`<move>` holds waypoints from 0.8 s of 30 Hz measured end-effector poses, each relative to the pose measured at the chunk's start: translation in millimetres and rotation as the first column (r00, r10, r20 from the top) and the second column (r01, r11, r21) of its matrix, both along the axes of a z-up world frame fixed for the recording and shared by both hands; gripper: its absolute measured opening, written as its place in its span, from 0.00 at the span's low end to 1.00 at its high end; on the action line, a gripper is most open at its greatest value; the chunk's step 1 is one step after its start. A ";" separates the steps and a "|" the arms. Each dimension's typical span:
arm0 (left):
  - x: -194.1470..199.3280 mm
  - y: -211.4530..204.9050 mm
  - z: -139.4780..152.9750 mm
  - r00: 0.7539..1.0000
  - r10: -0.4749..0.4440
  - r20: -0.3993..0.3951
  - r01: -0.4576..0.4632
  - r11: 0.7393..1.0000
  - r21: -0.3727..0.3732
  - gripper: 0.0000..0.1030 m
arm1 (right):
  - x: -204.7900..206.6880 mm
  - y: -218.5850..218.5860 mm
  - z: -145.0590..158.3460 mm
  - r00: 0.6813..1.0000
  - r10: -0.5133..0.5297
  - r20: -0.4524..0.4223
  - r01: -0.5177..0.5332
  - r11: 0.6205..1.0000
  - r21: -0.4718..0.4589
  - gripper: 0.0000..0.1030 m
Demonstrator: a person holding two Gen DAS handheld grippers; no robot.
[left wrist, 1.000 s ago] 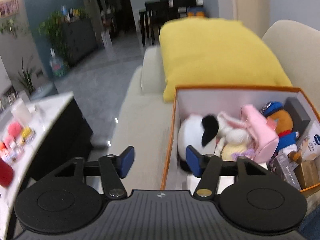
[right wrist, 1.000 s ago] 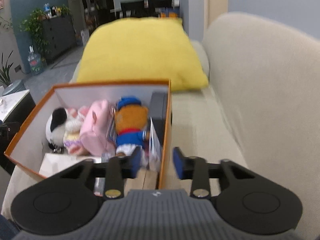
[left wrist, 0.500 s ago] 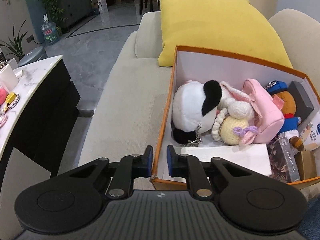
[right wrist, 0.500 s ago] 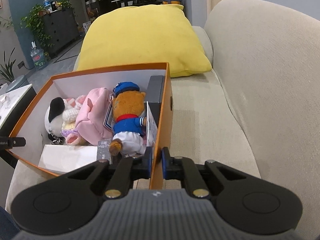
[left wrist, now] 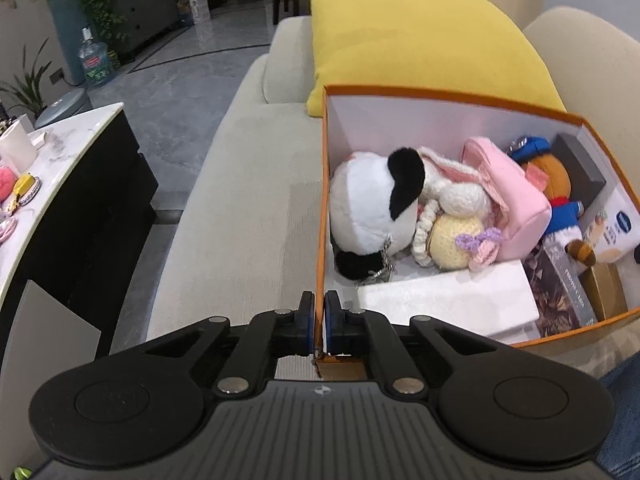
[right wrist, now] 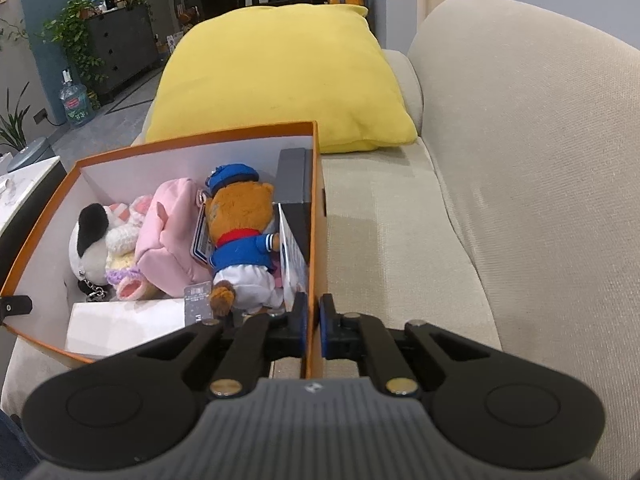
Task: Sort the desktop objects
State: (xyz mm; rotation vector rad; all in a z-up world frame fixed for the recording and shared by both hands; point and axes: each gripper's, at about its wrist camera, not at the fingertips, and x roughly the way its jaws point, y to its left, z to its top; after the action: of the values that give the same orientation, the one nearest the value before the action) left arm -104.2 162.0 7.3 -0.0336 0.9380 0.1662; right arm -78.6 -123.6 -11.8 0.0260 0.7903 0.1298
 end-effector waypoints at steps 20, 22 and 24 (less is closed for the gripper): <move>-24.3 -72.4 32.7 0.967 -0.090 0.239 0.079 0.995 0.056 0.71 | -52.4 58.1 13.5 0.954 0.198 0.225 -0.194 0.980 -0.038 0.42; -23.8 -77.0 27.1 0.969 -0.095 0.230 0.083 0.995 0.058 0.71 | -54.8 60.3 9.2 0.954 0.206 0.219 -0.202 0.979 -0.040 0.47; -24.7 -79.4 21.0 0.971 -0.094 0.221 0.087 0.995 0.042 0.72 | -53.8 59.5 4.6 0.956 0.202 0.210 -0.199 0.979 -0.037 0.48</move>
State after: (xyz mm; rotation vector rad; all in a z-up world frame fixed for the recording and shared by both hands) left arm -128.9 82.6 28.3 0.0197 0.7114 0.0902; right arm -132.4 -64.1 -7.2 -0.0821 0.5776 0.3145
